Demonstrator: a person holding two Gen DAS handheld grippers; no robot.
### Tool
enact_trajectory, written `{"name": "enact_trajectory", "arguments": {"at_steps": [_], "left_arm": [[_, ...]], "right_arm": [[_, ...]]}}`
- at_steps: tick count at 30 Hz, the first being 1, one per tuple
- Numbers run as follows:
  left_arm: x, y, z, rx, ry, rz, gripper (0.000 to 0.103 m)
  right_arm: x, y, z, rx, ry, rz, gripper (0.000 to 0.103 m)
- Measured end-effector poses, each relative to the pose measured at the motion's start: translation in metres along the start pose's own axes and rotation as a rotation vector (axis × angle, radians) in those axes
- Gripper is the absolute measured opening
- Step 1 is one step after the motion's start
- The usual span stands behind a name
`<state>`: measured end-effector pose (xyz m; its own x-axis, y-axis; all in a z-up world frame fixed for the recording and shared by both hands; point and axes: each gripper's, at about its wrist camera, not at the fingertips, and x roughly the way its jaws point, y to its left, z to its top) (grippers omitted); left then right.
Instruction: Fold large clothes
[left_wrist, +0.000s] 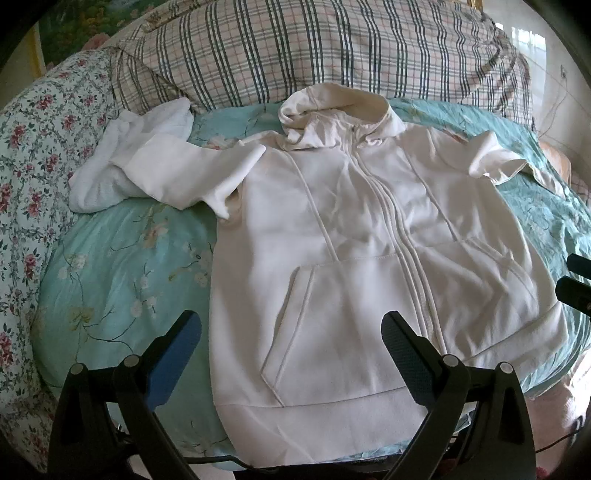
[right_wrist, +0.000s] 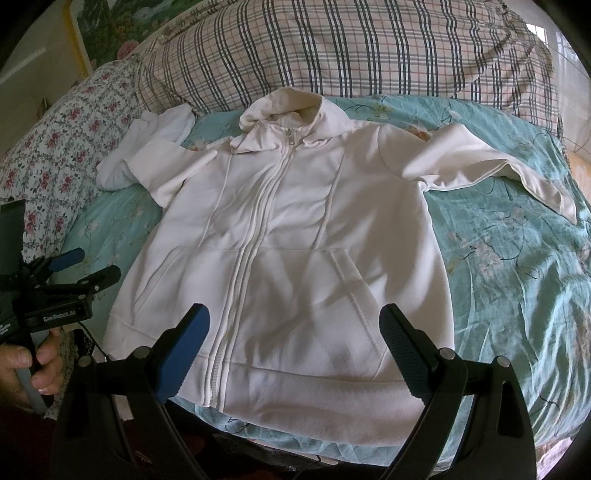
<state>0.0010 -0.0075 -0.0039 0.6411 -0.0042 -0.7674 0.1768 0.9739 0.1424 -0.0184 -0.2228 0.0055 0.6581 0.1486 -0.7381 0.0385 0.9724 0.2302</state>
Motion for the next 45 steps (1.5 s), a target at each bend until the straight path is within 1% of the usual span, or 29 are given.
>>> {"name": "enact_trajectory", "arguments": {"at_steps": [5,7,9,13,14,18,22,25,28,29,30,32,34,35,36,37,38,39,40,42,43,44,45], "left_arm": [[0.003,-0.001,0.0,0.007,0.014,0.004,0.098],[0.003,0.001,0.002,0.02,0.035,0.015,0.098],[0.005,0.001,0.002,0.017,0.033,0.014,0.098],[0.007,0.001,0.003,0.011,0.04,0.004,0.098],[0.008,0.002,0.003,0.01,0.043,0.001,0.098],[0.013,0.001,0.005,0.014,0.057,-0.003,0.099],[0.021,-0.004,0.006,0.029,0.06,0.008,0.099],[0.028,-0.005,0.008,0.027,0.06,-0.01,0.099],[0.034,-0.007,0.012,0.028,0.063,-0.023,0.099],[0.037,-0.009,0.014,0.032,0.064,-0.021,0.099],[0.04,-0.01,0.015,0.033,0.069,-0.023,0.099],[0.046,-0.012,0.019,0.029,0.085,-0.038,0.099],[0.053,-0.014,0.024,0.02,0.104,-0.051,0.099],[0.056,-0.015,0.026,0.02,0.106,-0.048,0.099],[0.06,-0.016,0.028,0.015,0.113,-0.057,0.099],[0.061,-0.017,0.029,0.013,0.114,-0.063,0.099],[0.064,-0.019,0.031,0.014,0.119,-0.068,0.099],[0.066,-0.021,0.032,0.012,0.124,-0.078,0.099],[0.069,-0.023,0.033,0.013,0.131,-0.086,0.099],[0.078,-0.028,0.036,0.04,0.14,-0.06,0.099],[0.083,-0.031,0.037,0.047,0.15,-0.059,0.099],[0.086,-0.033,0.038,0.049,0.155,-0.06,0.099],[0.089,-0.036,0.039,0.052,0.157,-0.057,0.099]], "right_arm": [[0.001,-0.005,0.002,0.003,0.011,-0.004,0.094],[0.002,-0.008,0.002,0.01,0.02,-0.004,0.094],[0.002,-0.01,0.004,0.005,0.061,-0.026,0.094],[0.003,-0.011,0.004,0.015,0.065,-0.022,0.094],[0.004,-0.013,0.003,0.019,0.054,-0.017,0.094],[0.007,-0.016,0.004,0.022,0.059,-0.023,0.094],[0.009,-0.023,0.004,0.038,0.045,-0.023,0.094],[0.01,-0.035,0.005,0.073,0.034,-0.028,0.094],[0.01,-0.058,0.006,0.124,0.008,-0.048,0.093],[0.009,-0.073,0.008,0.161,-0.003,-0.058,0.093],[0.01,-0.083,0.008,0.205,-0.001,-0.04,0.092],[0.008,-0.117,0.011,0.296,-0.027,-0.06,0.092],[0.004,-0.152,0.014,0.374,-0.061,-0.087,0.086],[0.002,-0.177,0.016,0.437,-0.085,-0.101,0.08],[0.003,-0.199,0.017,0.496,-0.104,-0.101,0.077],[0.001,-0.213,0.018,0.526,-0.115,-0.112,0.076],[0.001,-0.24,0.021,0.592,-0.132,-0.124,0.076],[-0.001,-0.254,0.023,0.615,-0.152,-0.135,0.076],[-0.001,-0.271,0.025,0.645,-0.172,-0.149,0.076],[-0.001,-0.307,0.031,0.692,-0.194,-0.227,0.076],[-0.001,-0.324,0.033,0.729,-0.21,-0.226,0.075],[0.002,-0.348,0.034,0.795,-0.234,-0.201,0.073],[0.003,-0.365,0.037,0.822,-0.258,-0.187,0.071]]}}
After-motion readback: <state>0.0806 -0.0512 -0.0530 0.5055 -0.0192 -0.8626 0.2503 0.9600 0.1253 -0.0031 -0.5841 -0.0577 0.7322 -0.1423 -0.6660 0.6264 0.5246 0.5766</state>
